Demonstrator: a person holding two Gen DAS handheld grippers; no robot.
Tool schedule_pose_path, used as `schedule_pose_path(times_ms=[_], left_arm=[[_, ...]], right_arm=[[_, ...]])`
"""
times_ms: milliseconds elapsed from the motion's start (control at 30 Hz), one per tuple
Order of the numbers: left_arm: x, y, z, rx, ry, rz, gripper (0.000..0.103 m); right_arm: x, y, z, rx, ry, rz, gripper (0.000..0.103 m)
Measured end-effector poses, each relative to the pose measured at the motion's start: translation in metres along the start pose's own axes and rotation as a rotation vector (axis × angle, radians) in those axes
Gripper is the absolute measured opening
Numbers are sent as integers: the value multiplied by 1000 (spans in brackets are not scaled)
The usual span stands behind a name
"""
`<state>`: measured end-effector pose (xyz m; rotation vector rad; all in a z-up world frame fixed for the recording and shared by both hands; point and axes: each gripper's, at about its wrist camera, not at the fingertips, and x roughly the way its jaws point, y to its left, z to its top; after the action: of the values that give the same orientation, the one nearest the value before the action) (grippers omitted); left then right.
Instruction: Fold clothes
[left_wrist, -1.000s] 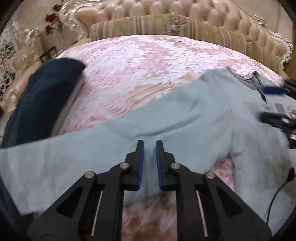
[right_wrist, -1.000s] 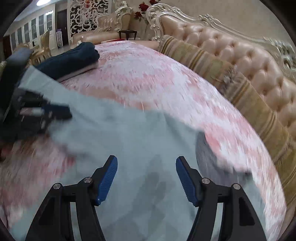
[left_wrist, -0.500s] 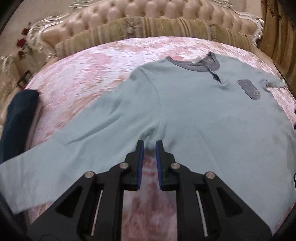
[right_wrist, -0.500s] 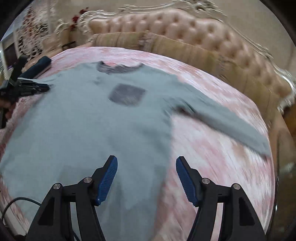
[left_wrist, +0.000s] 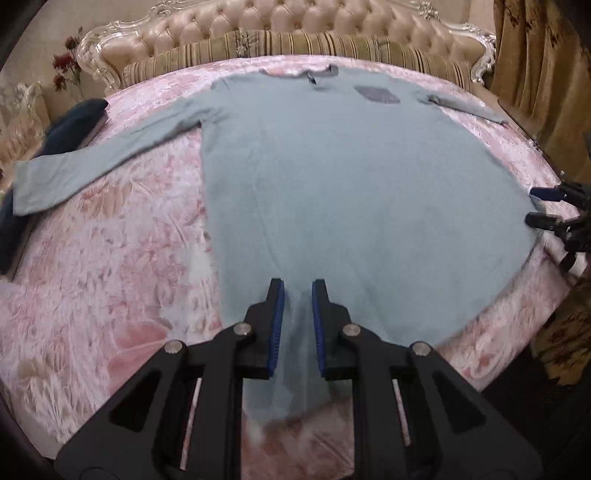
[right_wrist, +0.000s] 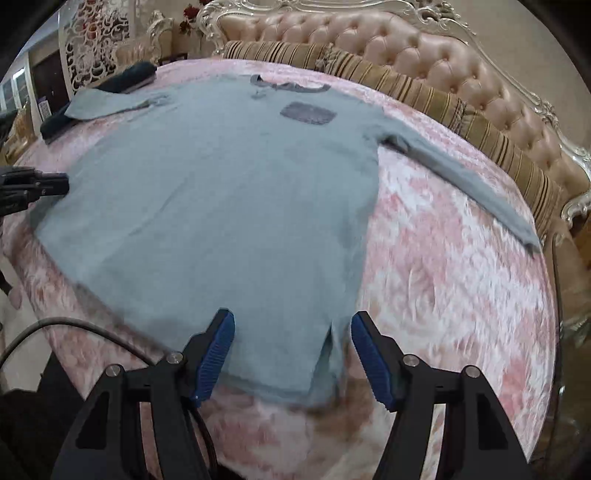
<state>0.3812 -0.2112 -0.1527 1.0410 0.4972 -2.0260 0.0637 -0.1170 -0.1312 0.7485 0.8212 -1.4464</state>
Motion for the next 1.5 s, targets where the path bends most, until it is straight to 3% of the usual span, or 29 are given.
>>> schedule_pose_path(times_ms=[167,367,533,800,933,1067,1133,1200,1267,1400,1433,1500], left_arm=[[-8,-3,-11,-10,-21,33,22],[-28,8,-26,-91,-25,-5,24],[-31,1,-6,-92,-73,-36,25],[3,-14,2,-50,8,-37,25],[0,-20,-7,-18,-31,-33,34],[-1,-20,-8,-28,-29,-69,45],[-3,-21,-6,-1,-19,-73,46],[-10,-10,-2,-11,-38,-73,46],[-28,23,9,-91,-113,-38,46],[-59,144,23,-418,-280,175,46],[-60,172,23,-488,-289,222,46],[-58,223,21,-592,-294,245,44]], right_arm=[[-5,-7,-12,52,-22,23,67],[-21,-17,-21,100,-33,32,67],[-34,-36,-14,158,-92,-2,67],[-6,-32,-14,114,-4,20,67],[-8,-30,-16,107,10,10,67],[-6,-30,-13,114,34,4,70],[-6,-32,-12,123,46,6,71],[-9,-35,-10,133,44,11,71],[-21,-39,-4,159,-15,27,71],[-35,-40,12,185,-129,26,71],[-33,-39,17,189,-145,33,72],[-25,-33,29,194,-144,69,72]])
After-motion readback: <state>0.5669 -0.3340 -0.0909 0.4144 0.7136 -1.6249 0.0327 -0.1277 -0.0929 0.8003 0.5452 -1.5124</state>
